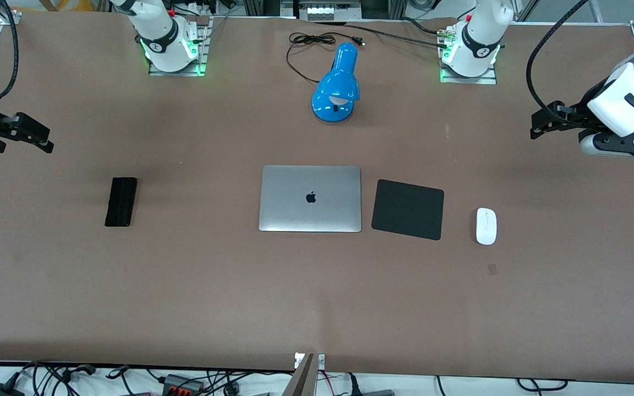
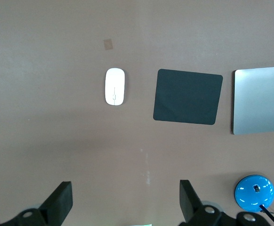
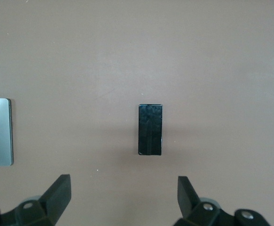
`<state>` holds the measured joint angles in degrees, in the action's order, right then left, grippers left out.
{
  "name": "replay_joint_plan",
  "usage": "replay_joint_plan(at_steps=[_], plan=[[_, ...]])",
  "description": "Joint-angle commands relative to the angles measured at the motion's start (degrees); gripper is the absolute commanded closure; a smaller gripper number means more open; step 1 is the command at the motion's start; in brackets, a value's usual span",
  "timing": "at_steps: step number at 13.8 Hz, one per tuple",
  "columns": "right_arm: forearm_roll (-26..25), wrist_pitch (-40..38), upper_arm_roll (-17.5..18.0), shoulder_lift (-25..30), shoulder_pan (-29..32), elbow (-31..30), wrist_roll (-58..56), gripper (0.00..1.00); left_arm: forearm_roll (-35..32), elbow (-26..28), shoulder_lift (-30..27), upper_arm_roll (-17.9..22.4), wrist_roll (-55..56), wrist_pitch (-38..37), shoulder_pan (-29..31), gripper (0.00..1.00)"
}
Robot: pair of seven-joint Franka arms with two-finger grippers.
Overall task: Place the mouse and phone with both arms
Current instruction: 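Reach the right gripper to the phone while the left gripper reaches the mouse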
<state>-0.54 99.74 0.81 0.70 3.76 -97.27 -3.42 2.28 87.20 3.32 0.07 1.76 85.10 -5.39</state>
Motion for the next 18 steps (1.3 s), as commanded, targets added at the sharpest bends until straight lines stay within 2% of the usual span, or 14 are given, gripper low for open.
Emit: replay_joint_plan(at_steps=[1, 4, 6, 8, 10, 13, 15, 18], plan=[[0.19, -0.6, 0.51, 1.49, 0.72, -0.47, 0.35, 0.0, 0.45, -0.36, -0.24, 0.02, 0.26, -0.11, 0.02, 0.0], [0.19, -0.17, 0.51, 1.23, 0.63, -0.56, 0.78, 0.0, 0.62, -0.36, 0.54, 0.11, 0.26, -0.11, 0.29, 0.0], [0.19, 0.45, 0.51, 1.23, 0.72, -0.64, 0.87, 0.0, 0.19, -0.36, 3.52, 0.11, -0.18, -0.02, 0.12, 0.0], [0.36, 0.01, 0.51, 1.15, 0.72, -0.64, 1.05, 0.0, 0.71, -1.5, 9.14, 0.11, -0.53, 0.06, 0.37, 0.0], [0.28, 0.1, 0.68, -0.25, 0.54, -0.47, 1.14, 0.0, 0.62, -3.96, 17.65, 0.11, -0.53, 0.07, 0.2, 0.0], [0.19, -0.08, 0.68, -2.54, 0.63, -0.64, 0.88, 0.0, 0.1, -4.58, 30.48, 0.37, -0.62, 0.76, 0.38, 0.0], [0.01, 0.45, 0.6, -5.43, 0.8, -0.64, 1.14, 0.0, -1.74, -4.41, 36.73, 0.81, -1.05, 8.03, 0.72, 0.0], [-2.26, 2.03, 0.51, -9.04, 0.98, -0.82, 1.14, 0.0, -3.16, -4.41, 40.79, 0.81, -1.67, 14.56, 1.78, 0.0]])
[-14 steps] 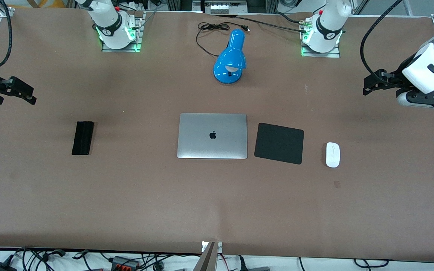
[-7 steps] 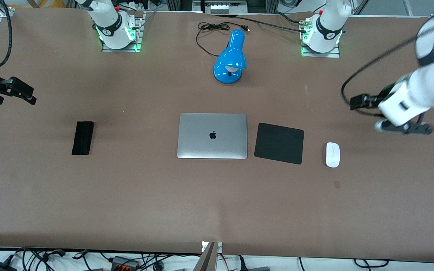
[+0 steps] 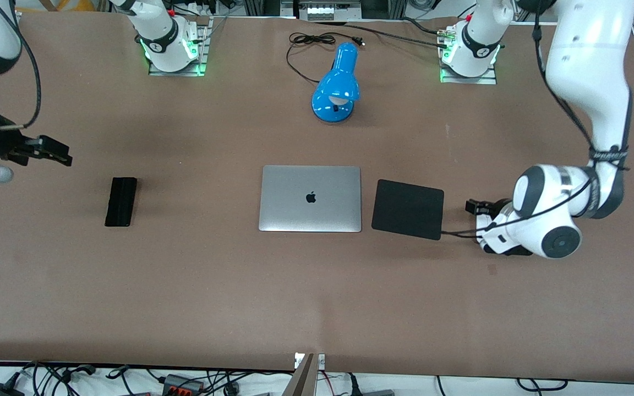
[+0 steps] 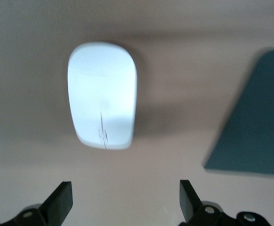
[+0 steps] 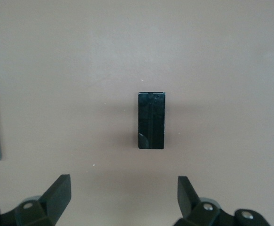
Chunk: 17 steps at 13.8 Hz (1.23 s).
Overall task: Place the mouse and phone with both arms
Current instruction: 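Reach the right gripper to the phone while the left gripper reaches the mouse, then grasp the black phone with the right gripper while the left grasps the mouse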
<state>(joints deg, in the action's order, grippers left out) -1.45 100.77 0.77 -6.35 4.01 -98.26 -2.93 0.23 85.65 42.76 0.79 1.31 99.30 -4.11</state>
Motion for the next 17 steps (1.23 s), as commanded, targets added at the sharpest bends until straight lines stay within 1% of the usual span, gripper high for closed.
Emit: replay_joint_plan(at_steps=[1, 3, 5, 7, 11, 13, 14, 15, 17], plan=[[-1.71, 1.97, 0.46, -3.3, 0.83, -0.26, 0.64, 0.0, -1.11, -2.86, 1.62, 0.09, -1.57, 1.06, 0.68, 0.0], [-1.72, 5.65, 0.28, -6.11, 1.53, -1.66, 0.64, 0.0, -0.94, -2.94, 2.59, 0.09, -2.63, 3.08, 0.68, 0.0], [-1.72, 8.64, 0.28, -9.1, 1.88, -2.46, 0.73, 0.0, -0.67, -3.03, 3.38, 0.0, -3.6, 3.53, 0.6, 0.0], [-1.72, 11.81, 0.2, -12.35, 2.49, -2.64, 0.9, 0.0, -0.93, -2.94, 4.17, 0.09, -3.6, 6.24, 0.6, 0.0], [-1.72, 14.28, 0.2, -18.76, 3.72, -2.72, 0.99, 0.0, -0.94, -3.03, 4.97, 0.09, -3.69, 7.48, 0.69, 0.0], [-1.72, 15.68, 0.2, -21.06, 3.99, -2.81, 0.99, 0.0, -0.85, -3.03, 4.97, 0.09, -3.77, 8.8, 0.77, 0.0], [-1.72, 16.3, 0.2, -21.68, 3.99, -3.07, 0.99, 0.0, -0.94, -3.03, 4.97, 0.09, -3.77, 8.89, 0.77, 0.05], [-1.72, 17.0, 0.2, -22.47, 3.99, -3.25, 0.99, 0.0, -0.94, -3.03, 4.97, 0.09, -4.04, 8.89, 0.77, 0.14], [-1.63, 18.93, 0.2, -24.31, 4.69, -4.82, 0.99, 0.0, -0.94, -3.03, 4.97, 0.09, -4.74, 8.89, 0.77, 0.38]])
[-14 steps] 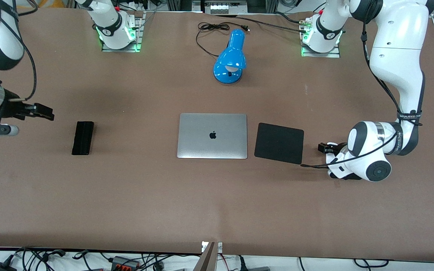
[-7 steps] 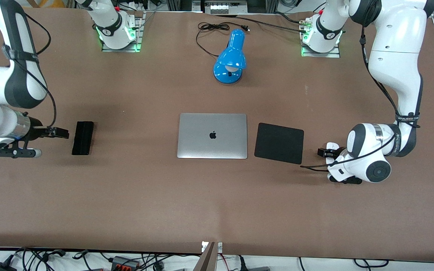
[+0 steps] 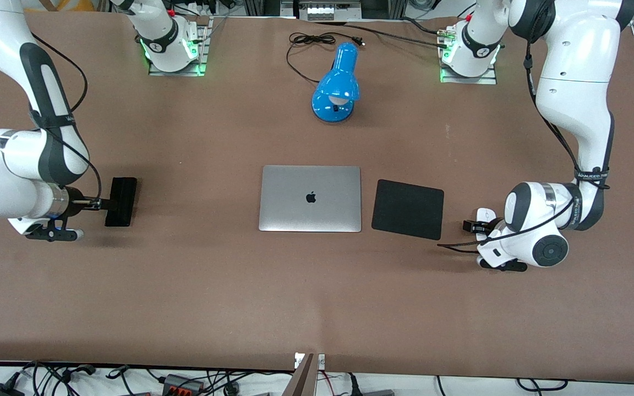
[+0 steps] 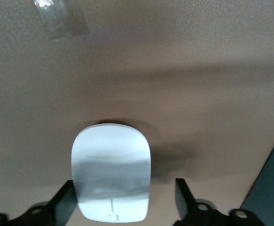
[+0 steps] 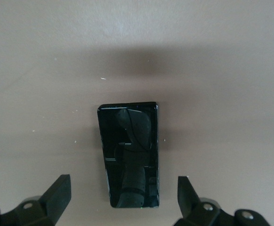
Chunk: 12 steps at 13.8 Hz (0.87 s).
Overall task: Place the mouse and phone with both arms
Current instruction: 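Grasp the black phone with the right gripper while the left grasps the mouse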
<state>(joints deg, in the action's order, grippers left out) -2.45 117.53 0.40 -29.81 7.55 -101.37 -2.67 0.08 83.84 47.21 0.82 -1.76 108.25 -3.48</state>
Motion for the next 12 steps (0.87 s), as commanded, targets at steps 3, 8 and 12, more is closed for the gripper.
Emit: replay_joint_plan(at_steps=[3, 8, 12], plan=[[-0.63, 11.2, 0.57, -1.65, 1.58, -7.77, 0.74, 0.0, -0.87, -1.31, 0.43, 0.06, -1.75, -0.58, 0.05, 0.63], [-0.54, 13.7, 0.57, -3.15, 2.64, -10.07, 0.82, 0.0, -0.17, -4.72, -2.12, -5.09, -1.14, -11.88, -1.52, 0.7], [-0.37, 13.52, 0.57, -3.15, 2.55, -11.13, 1.0, 0.0, 1.83, -5.61, -1.68, -13.03, 0.44, -13.85, -1.62, 0.69]])
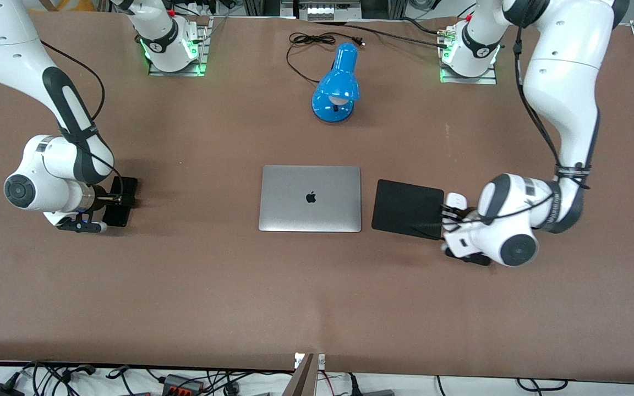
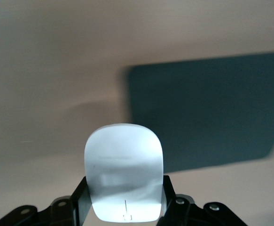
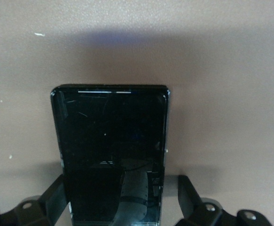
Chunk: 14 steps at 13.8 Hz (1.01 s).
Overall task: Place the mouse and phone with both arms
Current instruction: 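Place the white mouse on the mouse pad with the left gripper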
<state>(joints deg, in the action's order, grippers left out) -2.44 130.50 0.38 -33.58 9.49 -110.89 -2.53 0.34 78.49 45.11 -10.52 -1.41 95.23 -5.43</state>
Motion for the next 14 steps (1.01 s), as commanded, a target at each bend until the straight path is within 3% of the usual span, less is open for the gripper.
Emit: replay_joint_plan(at_steps=[1, 6, 8, 10, 11, 12, 14], plan=[[-0.37, 0.46, 0.68, 0.71, 0.62, -1.96, 1.91, 0.0, 3.68, 0.08, 0.41, -1.78, 0.18, 0.3, -0.62, 0.69], [-0.37, -0.67, 0.68, 1.15, 0.71, -2.4, 5.6, 0.0, 3.88, 4.65, 1.38, -1.7, 0.27, 8.65, -3.27, 0.62], [-0.37, -2.0, 0.68, 1.33, 0.62, -2.31, 6.75, 0.0, 3.79, 4.65, 2.17, -1.7, 0.27, 9.18, -4.15, 0.53], [-0.37, -1.92, 0.68, 1.07, 0.62, -2.31, 7.02, 0.0, 3.7, 4.57, 2.52, -1.0, 0.27, 9.45, -4.15, 0.32], [-0.37, -2.0, 0.68, 1.07, 0.53, -2.31, 7.45, 0.0, 3.62, 4.31, 2.17, -0.91, -0.43, 8.93, -3.45, 0.0], [-0.37, -2.09, 0.68, 1.15, 0.44, -2.31, 7.8, 0.05, 3.27, 3.78, 1.65, -0.82, -0.78, 7.7, -2.92, 0.0], [-0.37, -2.09, 0.68, 0.98, 0.27, -2.31, 7.89, 0.33, 1.43, 1.33, -0.2, -0.91, -0.96, 2.18, -1.78, 0.0]])
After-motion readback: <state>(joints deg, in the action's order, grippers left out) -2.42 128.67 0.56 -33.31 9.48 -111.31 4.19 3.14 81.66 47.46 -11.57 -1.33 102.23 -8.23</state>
